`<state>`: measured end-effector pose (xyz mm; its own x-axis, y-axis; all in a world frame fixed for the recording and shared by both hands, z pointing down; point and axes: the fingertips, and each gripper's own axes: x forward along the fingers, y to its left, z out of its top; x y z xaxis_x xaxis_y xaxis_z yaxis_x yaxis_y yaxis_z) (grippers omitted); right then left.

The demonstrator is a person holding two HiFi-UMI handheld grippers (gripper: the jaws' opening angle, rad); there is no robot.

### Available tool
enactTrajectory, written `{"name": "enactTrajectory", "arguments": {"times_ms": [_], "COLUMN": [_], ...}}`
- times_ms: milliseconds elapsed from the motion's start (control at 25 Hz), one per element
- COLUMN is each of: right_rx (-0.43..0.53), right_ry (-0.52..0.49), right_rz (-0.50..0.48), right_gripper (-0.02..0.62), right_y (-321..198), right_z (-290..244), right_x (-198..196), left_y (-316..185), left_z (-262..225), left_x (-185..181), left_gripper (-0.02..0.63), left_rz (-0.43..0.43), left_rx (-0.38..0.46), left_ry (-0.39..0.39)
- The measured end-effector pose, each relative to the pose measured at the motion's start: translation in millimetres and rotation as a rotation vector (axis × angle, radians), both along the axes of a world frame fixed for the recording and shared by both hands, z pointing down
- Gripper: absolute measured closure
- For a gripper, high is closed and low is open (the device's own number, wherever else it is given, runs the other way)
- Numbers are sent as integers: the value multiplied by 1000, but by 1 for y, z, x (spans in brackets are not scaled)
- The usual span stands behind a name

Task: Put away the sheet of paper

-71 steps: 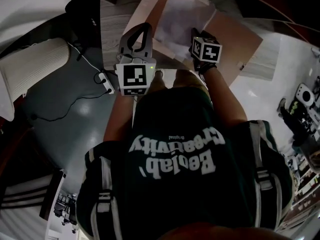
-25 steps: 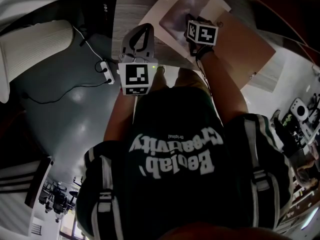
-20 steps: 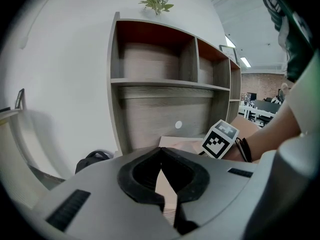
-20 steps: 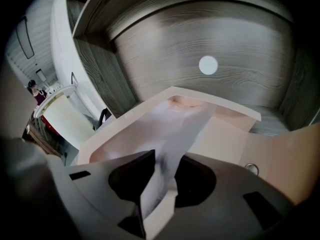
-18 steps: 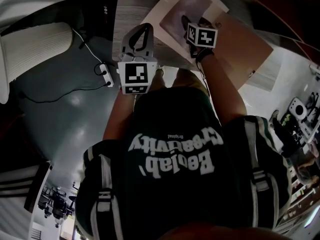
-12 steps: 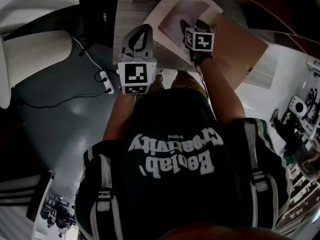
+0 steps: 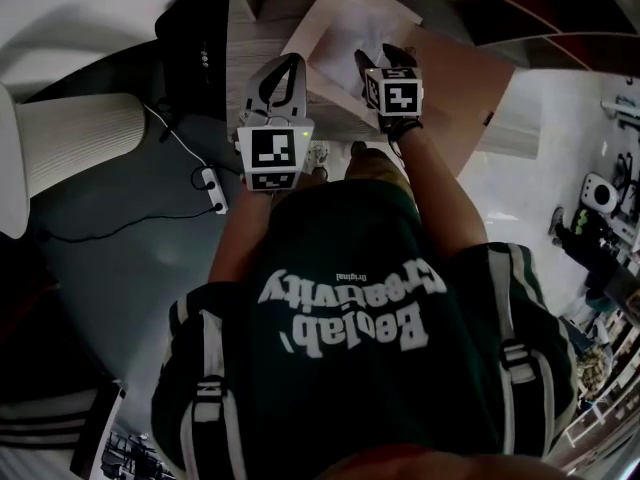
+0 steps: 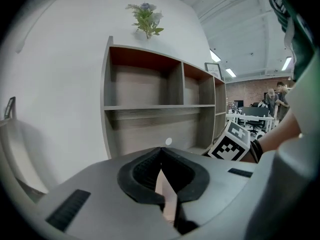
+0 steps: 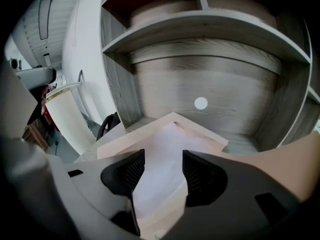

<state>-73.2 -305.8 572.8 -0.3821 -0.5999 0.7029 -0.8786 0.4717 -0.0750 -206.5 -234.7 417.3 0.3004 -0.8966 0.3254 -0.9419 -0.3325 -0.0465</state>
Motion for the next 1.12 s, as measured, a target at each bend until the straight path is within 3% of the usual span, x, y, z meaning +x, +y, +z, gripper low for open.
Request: {"name": "enactTrajectory", "arguments": {"times_ms": [160, 200, 480, 800, 1120], "right_rx": [104, 146, 325, 443, 536], "right_ry": [-11, -16, -6, -71, -129], "right_rz": [31, 28, -12, 0, -46], "right_gripper": [400, 557, 561, 561, 561], "right_y": [12, 15, 39, 65, 123], "right_z": [-34, -46, -105, -162, -209], "right_x": [17, 20, 41, 86, 132], "left_y": [8, 9, 13, 29, 80], "left_z": [-9, -11, -16, -30, -56], "left_x": [22, 28, 65, 112, 167], "left_gripper": [588, 588, 588, 588, 588], "left_rz": [46, 58, 121, 129, 107], "left_rx": [13, 16, 32, 69, 112], "left_ry": [9, 10, 12, -6, -29]}}
